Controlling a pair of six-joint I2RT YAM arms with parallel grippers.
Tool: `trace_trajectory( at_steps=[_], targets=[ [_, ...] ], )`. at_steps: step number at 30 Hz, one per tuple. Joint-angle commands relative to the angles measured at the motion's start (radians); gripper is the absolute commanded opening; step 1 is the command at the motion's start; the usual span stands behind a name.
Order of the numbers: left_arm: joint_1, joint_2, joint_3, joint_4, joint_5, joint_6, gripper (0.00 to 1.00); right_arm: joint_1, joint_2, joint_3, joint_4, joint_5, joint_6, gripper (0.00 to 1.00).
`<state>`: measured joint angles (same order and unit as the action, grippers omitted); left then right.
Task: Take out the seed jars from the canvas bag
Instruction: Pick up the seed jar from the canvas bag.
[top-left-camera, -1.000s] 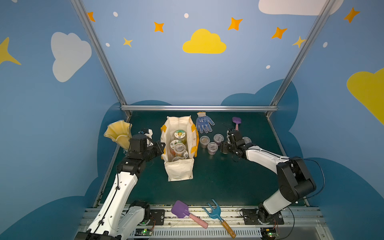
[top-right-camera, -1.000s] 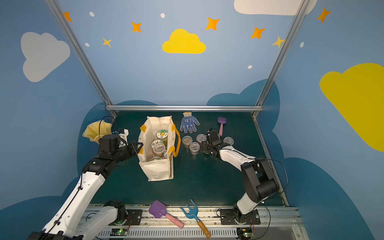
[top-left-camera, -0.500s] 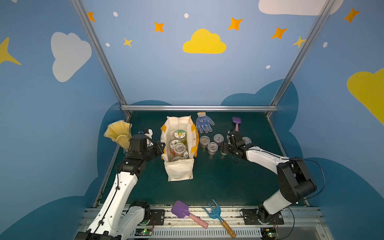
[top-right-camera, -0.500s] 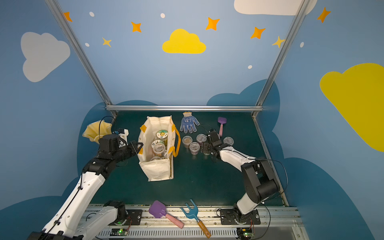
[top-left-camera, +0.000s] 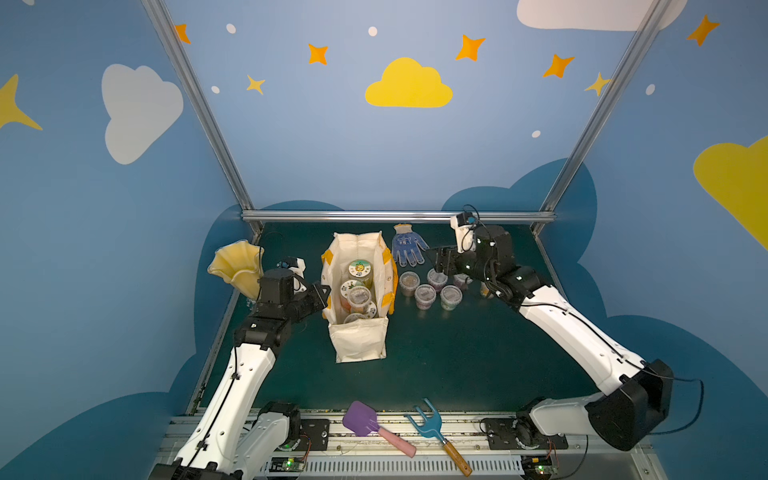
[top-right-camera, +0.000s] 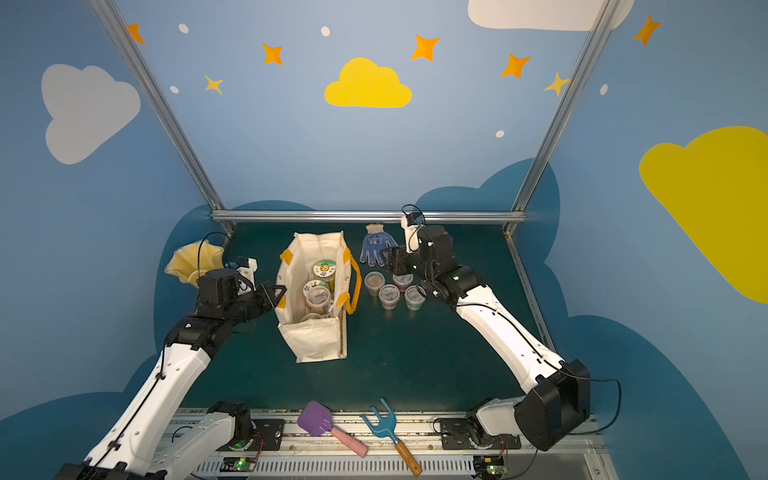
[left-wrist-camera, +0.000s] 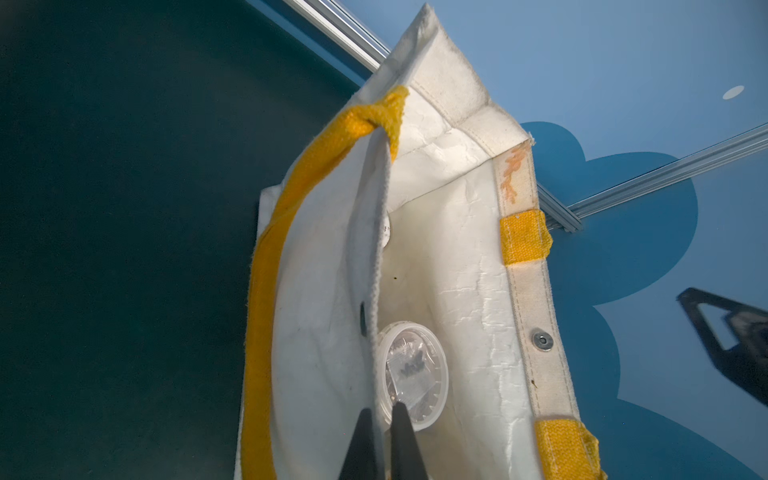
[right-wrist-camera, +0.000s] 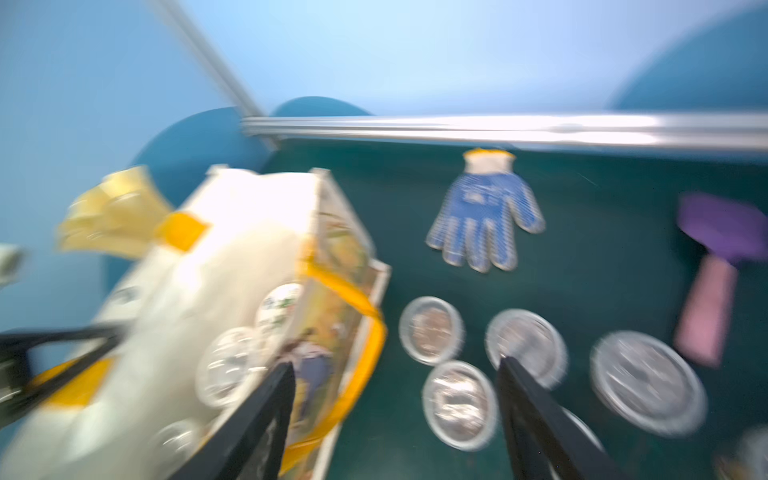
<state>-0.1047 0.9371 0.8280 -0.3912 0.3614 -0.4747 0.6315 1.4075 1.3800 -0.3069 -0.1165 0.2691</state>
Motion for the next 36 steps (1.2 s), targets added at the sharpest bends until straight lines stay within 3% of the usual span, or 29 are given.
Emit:
trace_trajectory(
  at_steps=[1, 8, 9, 12, 15, 18, 22, 28, 36],
  targets=[
    [0.003, -0.01, 0.002, 0.018, 0.014, 0.013, 0.07, 0.113, 0.101, 0.14, -0.163, -0.088, -0.124, 0.74],
    [0.003, -0.022, 0.004, 0.01, 0.007, 0.007, 0.08, 0.267, 0.298, 0.282, -0.184, -0.059, -0.125, 0.75],
    [0.003, -0.027, 0.01, 0.001, 0.001, 0.001, 0.18, 0.285, 0.316, 0.288, -0.188, -0.043, -0.127, 0.75],
    [0.003, -0.041, 0.041, -0.049, -0.025, -0.016, 0.64, 0.321, 0.352, 0.298, -0.2, -0.014, -0.123, 0.75],
    [0.002, -0.061, 0.072, -0.124, -0.037, -0.054, 0.83, 0.353, 0.366, 0.294, -0.201, 0.017, -0.134, 0.75],
    [-0.011, -0.117, 0.064, -0.176, -0.067, -0.111, 0.87, 0.378, 0.374, 0.301, -0.211, 0.059, -0.156, 0.76],
    [-0.046, -0.22, 0.019, -0.233, -0.127, -0.198, 0.86, 0.391, 0.379, 0.303, -0.212, 0.075, -0.162, 0.76],
    [-0.131, -0.303, -0.049, -0.26, -0.142, -0.252, 0.54, 0.393, 0.381, 0.291, -0.204, 0.072, -0.144, 0.76],
    [-0.211, -0.324, -0.101, -0.275, -0.178, -0.257, 0.29, 0.376, 0.38, 0.274, -0.204, 0.094, -0.086, 0.76]
  ],
)
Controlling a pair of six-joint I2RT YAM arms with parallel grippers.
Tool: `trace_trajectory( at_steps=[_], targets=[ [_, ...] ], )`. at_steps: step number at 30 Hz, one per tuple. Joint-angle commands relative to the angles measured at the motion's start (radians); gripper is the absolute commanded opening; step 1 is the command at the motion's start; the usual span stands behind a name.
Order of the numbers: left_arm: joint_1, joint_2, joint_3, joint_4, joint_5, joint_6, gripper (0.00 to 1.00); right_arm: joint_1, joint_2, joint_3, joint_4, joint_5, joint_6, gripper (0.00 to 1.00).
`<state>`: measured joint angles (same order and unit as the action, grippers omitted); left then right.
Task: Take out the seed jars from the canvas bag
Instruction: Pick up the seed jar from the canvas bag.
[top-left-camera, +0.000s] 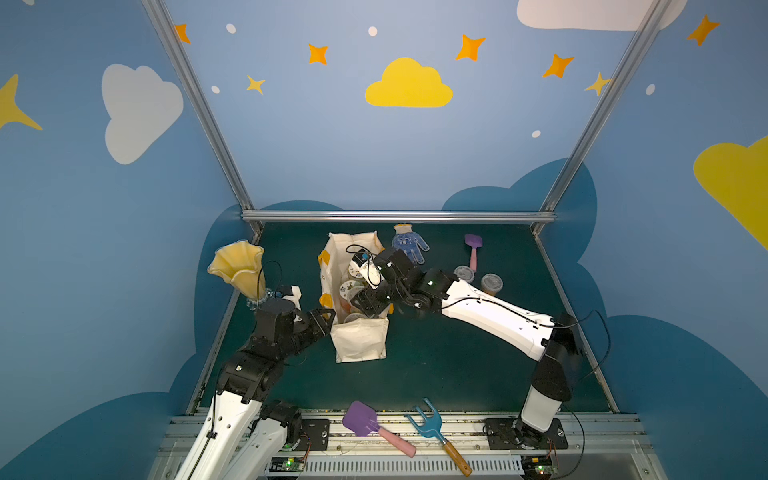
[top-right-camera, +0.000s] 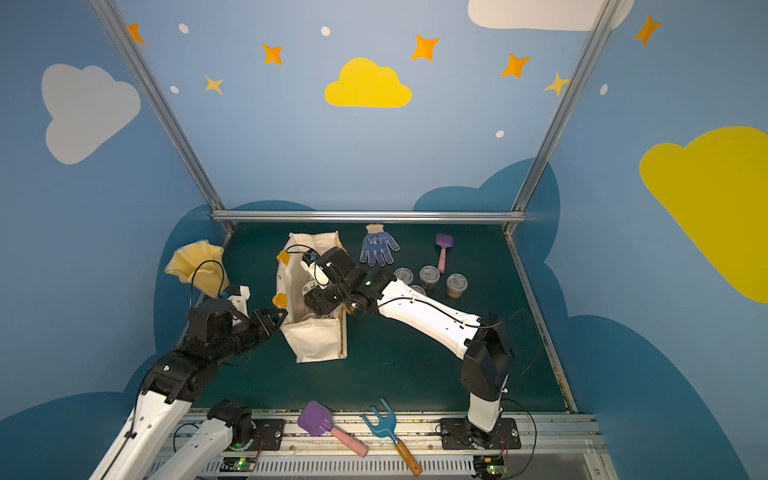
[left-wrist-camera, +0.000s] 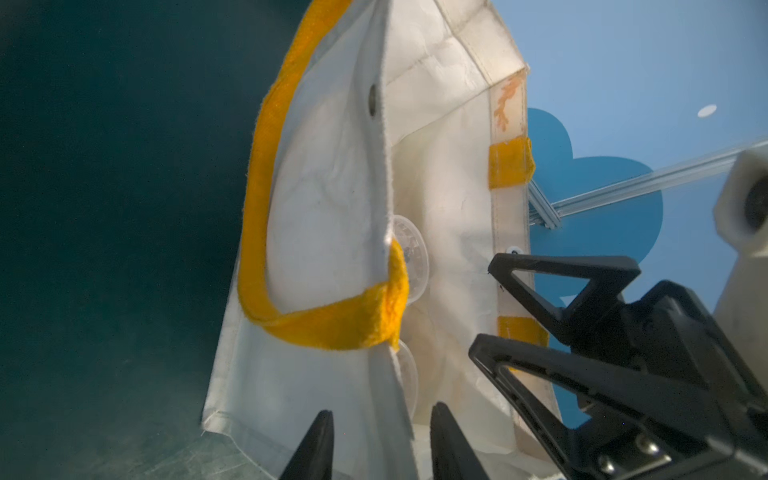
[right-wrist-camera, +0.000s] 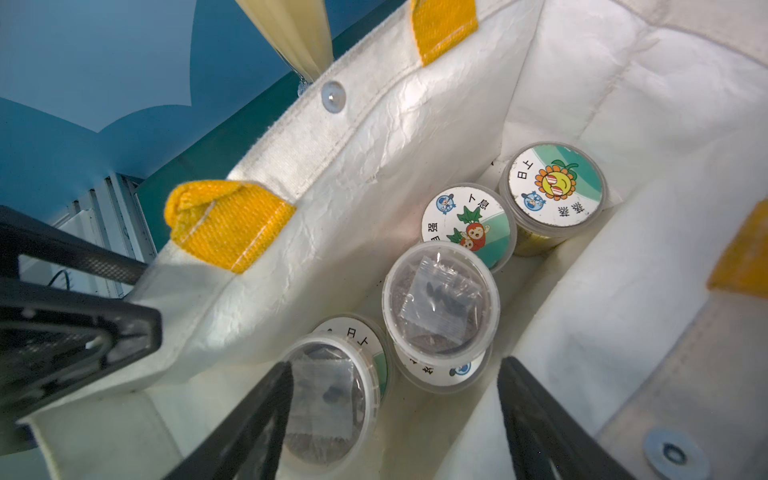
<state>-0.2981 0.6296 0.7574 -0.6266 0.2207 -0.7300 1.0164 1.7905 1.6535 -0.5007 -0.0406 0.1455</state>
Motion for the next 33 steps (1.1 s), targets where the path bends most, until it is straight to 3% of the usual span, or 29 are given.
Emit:
trace_trajectory(
  at_steps=[1, 5, 15, 24, 33],
  targets=[
    [-0.026, -0.021, -0.04, -0.038, -0.042, 0.003, 0.27, -0.017, -0.002, 0.001, -0.01, 0.013, 0.053, 0.76],
    [-0.064, -0.024, -0.08, -0.044, -0.085, 0.023, 0.2, -0.048, 0.014, 0.028, -0.023, -0.056, 0.092, 0.78],
    [-0.123, -0.012, -0.11, -0.024, -0.125, 0.039, 0.05, -0.049, 0.104, 0.148, -0.123, -0.066, 0.054, 0.84],
    [-0.138, -0.003, -0.105, -0.023, -0.136, 0.045, 0.05, -0.046, 0.179, 0.228, -0.208, -0.077, 0.042, 0.85],
    [-0.144, -0.001, -0.109, -0.014, -0.135, 0.054, 0.05, -0.035, 0.242, 0.281, -0.226, 0.01, 0.033, 0.85]
  ],
)
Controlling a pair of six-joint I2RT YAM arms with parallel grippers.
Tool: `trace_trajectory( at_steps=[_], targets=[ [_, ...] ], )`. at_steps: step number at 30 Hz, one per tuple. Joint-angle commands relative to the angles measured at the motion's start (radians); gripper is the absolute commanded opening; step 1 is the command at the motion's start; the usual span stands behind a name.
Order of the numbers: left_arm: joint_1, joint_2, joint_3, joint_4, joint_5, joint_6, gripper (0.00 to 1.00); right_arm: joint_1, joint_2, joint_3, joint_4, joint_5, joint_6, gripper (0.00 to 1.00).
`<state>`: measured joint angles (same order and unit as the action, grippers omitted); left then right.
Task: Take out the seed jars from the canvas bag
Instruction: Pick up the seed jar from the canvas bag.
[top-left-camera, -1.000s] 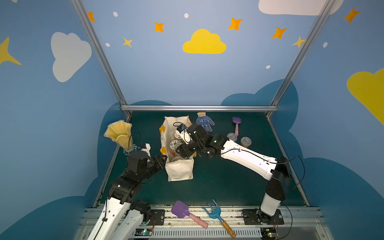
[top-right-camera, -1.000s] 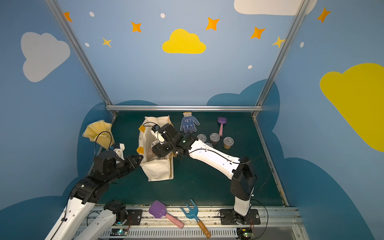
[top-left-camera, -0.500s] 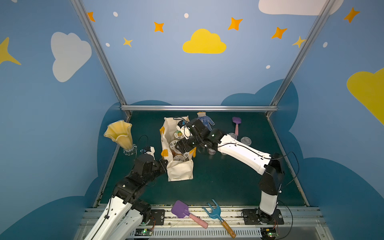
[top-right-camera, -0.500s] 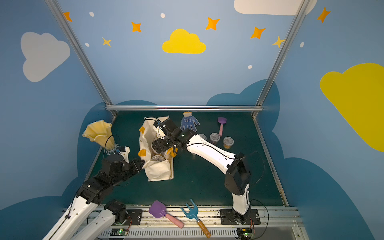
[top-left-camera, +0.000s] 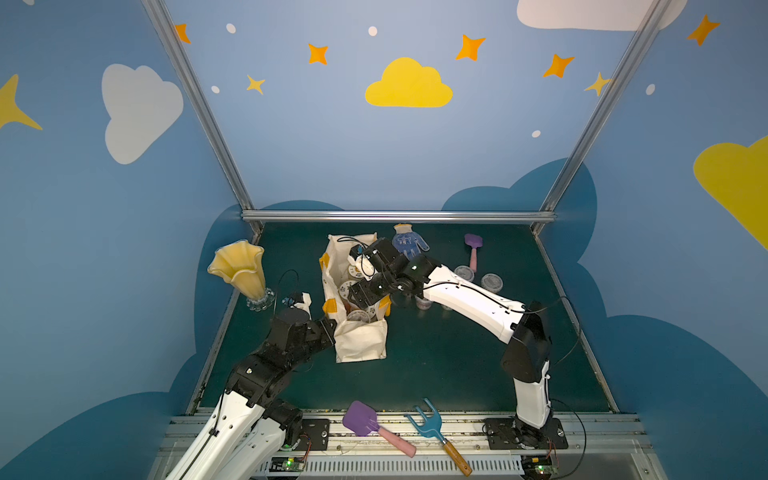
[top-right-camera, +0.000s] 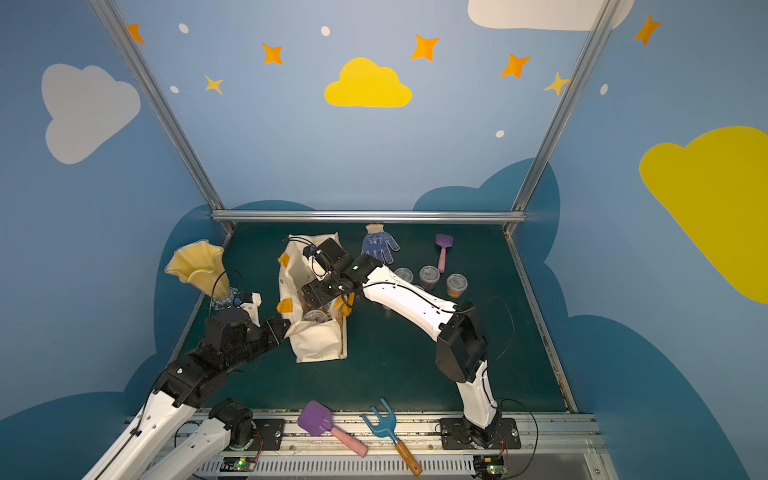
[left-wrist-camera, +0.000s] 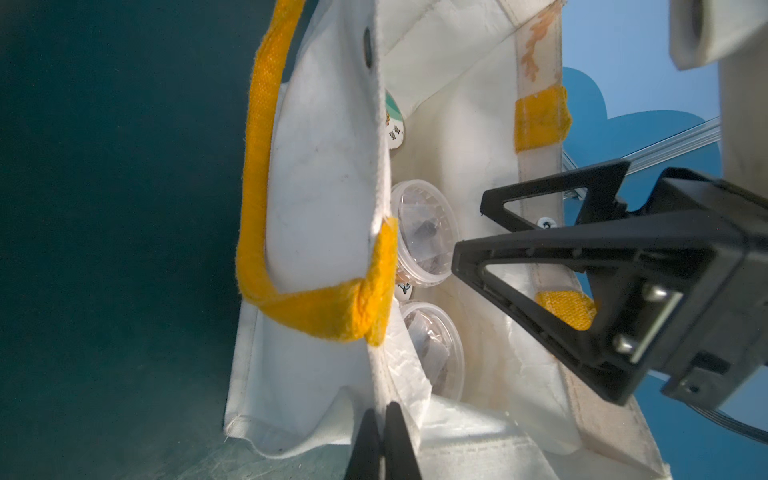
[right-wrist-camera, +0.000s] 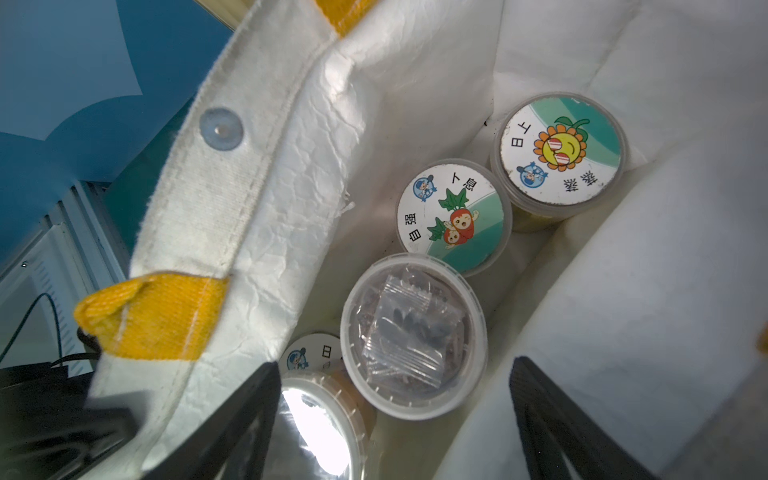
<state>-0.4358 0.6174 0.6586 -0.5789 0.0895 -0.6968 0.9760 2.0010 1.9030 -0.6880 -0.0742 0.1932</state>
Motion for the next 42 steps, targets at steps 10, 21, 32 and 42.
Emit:
trace_trajectory(
  at_steps=[10, 21, 32, 42],
  targets=[
    [-0.007, 0.007, -0.018, -0.05, 0.0, 0.016, 0.05, 0.006, 0.101, 0.086, -0.069, 0.074, -0.025, 0.88],
    [-0.008, 0.006, -0.019, -0.042, -0.007, 0.014, 0.05, 0.004, 0.145, 0.109, -0.091, 0.105, -0.017, 0.88],
    [-0.007, -0.005, -0.024, -0.042, -0.013, 0.01, 0.05, 0.003, 0.185, 0.135, -0.1, 0.114, -0.005, 0.84],
    [-0.007, -0.024, -0.038, -0.039, -0.017, 0.002, 0.05, -0.01, 0.173, 0.143, -0.095, 0.083, 0.019, 0.57]
  ],
)
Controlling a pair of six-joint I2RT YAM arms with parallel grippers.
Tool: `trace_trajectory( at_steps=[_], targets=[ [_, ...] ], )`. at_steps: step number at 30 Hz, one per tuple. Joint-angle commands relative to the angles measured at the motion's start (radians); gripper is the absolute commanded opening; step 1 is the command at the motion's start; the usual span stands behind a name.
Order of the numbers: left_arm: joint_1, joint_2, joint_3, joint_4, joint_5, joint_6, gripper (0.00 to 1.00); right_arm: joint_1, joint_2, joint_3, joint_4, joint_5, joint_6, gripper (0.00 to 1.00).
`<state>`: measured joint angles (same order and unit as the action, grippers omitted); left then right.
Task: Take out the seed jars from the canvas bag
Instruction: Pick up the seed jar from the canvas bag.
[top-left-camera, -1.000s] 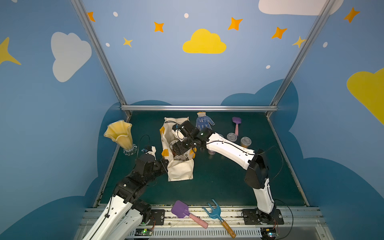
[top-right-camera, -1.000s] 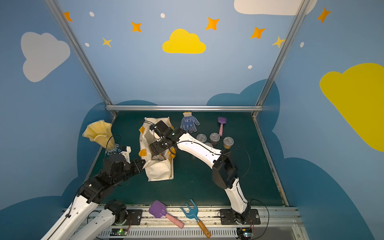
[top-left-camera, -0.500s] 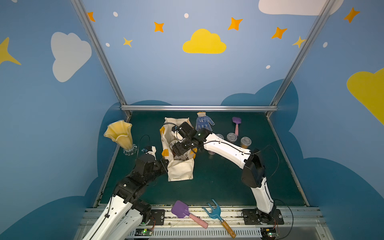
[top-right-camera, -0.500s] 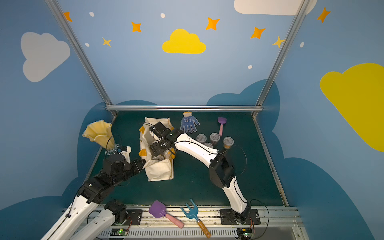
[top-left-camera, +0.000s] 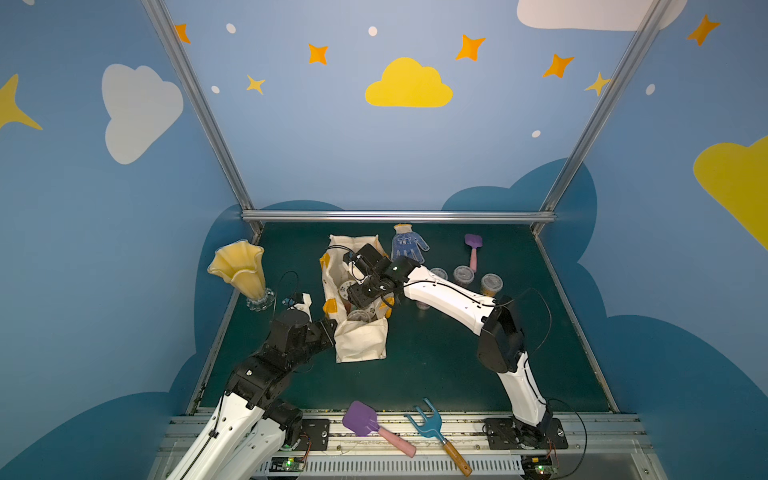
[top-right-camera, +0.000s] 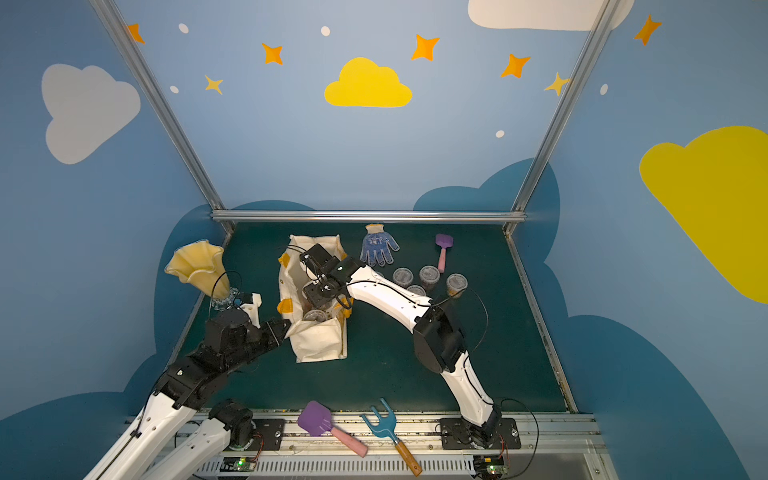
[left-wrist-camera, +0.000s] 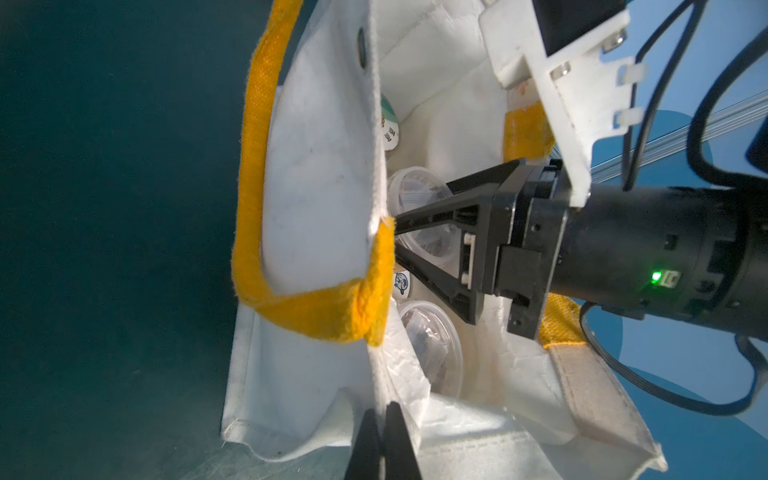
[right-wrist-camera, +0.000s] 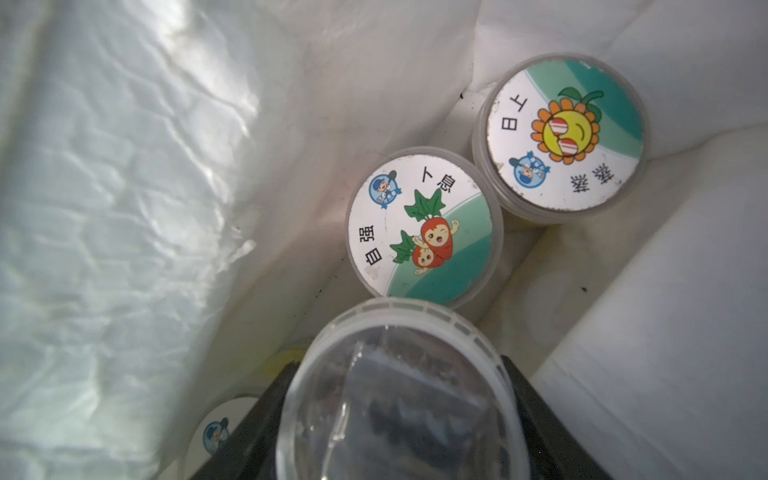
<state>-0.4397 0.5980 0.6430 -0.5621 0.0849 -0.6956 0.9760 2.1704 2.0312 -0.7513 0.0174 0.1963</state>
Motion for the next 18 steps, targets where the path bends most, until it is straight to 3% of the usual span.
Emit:
trace_trajectory(
  at_steps=[1, 18],
  targets=[
    [-0.004, -0.006, -0.022, -0.053, -0.013, 0.0, 0.05, -0.011, -0.004, 0.012, -0.03, -0.01, 0.016, 0.56],
    [-0.005, 0.002, -0.019, -0.04, -0.013, 0.002, 0.05, -0.053, -0.204, -0.013, 0.043, -0.09, 0.041, 0.57]
  ],
)
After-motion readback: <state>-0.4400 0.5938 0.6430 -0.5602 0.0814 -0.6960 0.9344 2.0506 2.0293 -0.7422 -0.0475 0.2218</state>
